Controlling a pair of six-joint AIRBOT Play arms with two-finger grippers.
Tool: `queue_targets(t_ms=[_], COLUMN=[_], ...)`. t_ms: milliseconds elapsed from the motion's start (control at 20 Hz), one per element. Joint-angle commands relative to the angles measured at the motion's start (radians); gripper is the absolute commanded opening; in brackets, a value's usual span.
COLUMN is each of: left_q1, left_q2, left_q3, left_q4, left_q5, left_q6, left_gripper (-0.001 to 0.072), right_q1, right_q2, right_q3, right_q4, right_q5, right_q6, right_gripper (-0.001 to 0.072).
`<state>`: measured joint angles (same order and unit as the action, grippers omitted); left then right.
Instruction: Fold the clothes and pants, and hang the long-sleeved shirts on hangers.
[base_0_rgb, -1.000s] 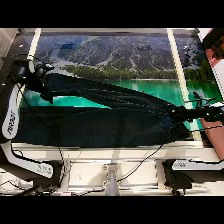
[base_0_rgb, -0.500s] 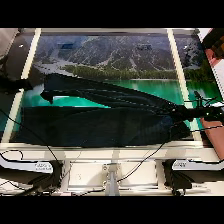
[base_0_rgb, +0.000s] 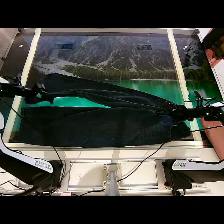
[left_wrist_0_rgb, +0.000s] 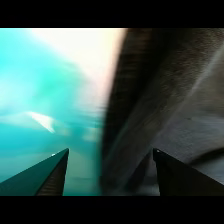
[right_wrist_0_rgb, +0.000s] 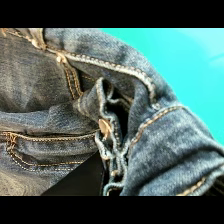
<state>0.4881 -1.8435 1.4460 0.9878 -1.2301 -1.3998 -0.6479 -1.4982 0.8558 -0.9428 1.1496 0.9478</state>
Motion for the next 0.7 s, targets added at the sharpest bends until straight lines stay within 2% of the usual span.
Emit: queue_targets(t_ms=[0, 50, 100, 150, 200, 350, 450, 550, 650], left_q1=[-0.031, -0.044, -0.057, -0.067, -0.072, -0.066, -0.047, -0.021, -0.001], left_q2=[-0.063, -0.068, -0.068, -0.068, -0.068, -0.047, -0.008, 0.045, 0.102], left_q3=[-0.003, -0.003, -0.003, -0.003, -0.003, -0.002, -0.002, -0.002, -0.002], left_q4=[-0.098, -0.113, -0.114, -0.115, -0.114, -0.117, -0.105, -0.08, -0.03], left_q5=[0.026, 0.038, 0.056, 0.082, 0.106, 0.176, 0.218, 0.244, 0.248], left_q6=[0.028, 0.048, 0.055, 0.054, 0.053, 0.034, 0.035, 0.049, 0.102], left_gripper=[0.0577, 0.0576, 0.0525, 0.0385, 0.0334, 0.0331, 0.0268, 0.0242, 0.0058], right_q1=[0.0, 0.0, 0.0, 0.0, 0.0, 0.0, 0.0, 0.0, 0.0], right_q2=[0.0, 0.0, 0.0, 0.0, 0.0, 0.0, 0.0, 0.0, 0.0], right_q3=[0.0, 0.0, 0.0, 0.0, 0.0, 0.0, 0.0, 0.0, 0.0], right_q4=[0.0, 0.0, 0.0, 0.0, 0.0, 0.0, -0.001, 0.0, 0.006], right_q5=[0.002, 0.003, 0.003, 0.003, 0.003, 0.002, 0.001, 0.001, 0.002], right_q6=[0.001, 0.001, 0.001, 0.001, 0.001, 0.001, 0.0, 0.001, 0.002], right_gripper=[0.0069, 0.0069, 0.0069, 0.0069, 0.0069, 0.0068, 0.0069, 0.0069, 0.0069])
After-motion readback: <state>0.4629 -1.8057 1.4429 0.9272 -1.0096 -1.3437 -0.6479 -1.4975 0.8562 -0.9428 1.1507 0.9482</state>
